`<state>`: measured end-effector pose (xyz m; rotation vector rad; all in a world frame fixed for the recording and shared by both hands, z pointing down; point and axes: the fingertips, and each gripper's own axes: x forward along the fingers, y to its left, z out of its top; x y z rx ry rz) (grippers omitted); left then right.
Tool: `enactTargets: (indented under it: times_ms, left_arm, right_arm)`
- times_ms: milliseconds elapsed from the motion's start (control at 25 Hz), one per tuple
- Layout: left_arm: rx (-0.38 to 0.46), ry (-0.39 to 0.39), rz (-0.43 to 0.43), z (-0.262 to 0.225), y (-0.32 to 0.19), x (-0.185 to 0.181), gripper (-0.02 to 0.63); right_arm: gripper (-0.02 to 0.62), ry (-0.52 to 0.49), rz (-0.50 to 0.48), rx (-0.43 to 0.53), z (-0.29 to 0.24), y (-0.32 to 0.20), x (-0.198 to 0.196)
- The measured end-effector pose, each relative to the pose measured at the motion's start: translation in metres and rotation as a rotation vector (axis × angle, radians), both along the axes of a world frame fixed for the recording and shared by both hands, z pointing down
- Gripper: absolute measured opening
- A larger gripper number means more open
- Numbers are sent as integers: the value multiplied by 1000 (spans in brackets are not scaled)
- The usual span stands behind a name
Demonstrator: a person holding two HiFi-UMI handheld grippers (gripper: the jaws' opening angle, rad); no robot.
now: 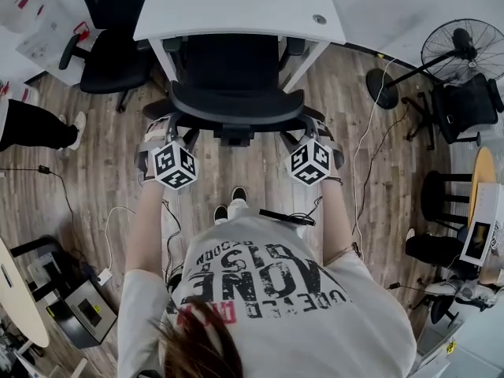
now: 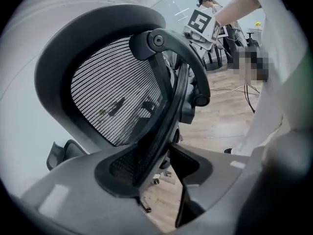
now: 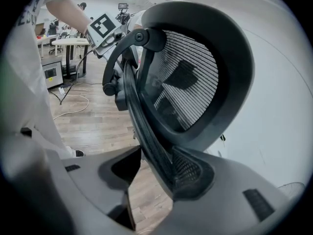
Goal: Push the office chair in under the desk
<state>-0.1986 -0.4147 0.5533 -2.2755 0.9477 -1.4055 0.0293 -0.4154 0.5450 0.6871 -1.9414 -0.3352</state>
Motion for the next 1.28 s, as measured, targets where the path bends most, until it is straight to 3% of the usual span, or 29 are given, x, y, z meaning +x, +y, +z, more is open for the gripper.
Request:
enactTargets:
  times_ms: [640, 960, 1280]
  left_arm:
    - [27, 2, -42, -3, -15, 26, 210]
    - [27, -1, 20, -3, -14, 19, 198]
    - [31, 0, 6, -2, -14, 23, 198]
  right_arm:
    - [198, 28, -28, 28, 1, -30, 26]
    - [196, 40, -32, 24, 2, -29, 20]
    - [198, 43, -25, 21, 3, -30, 24]
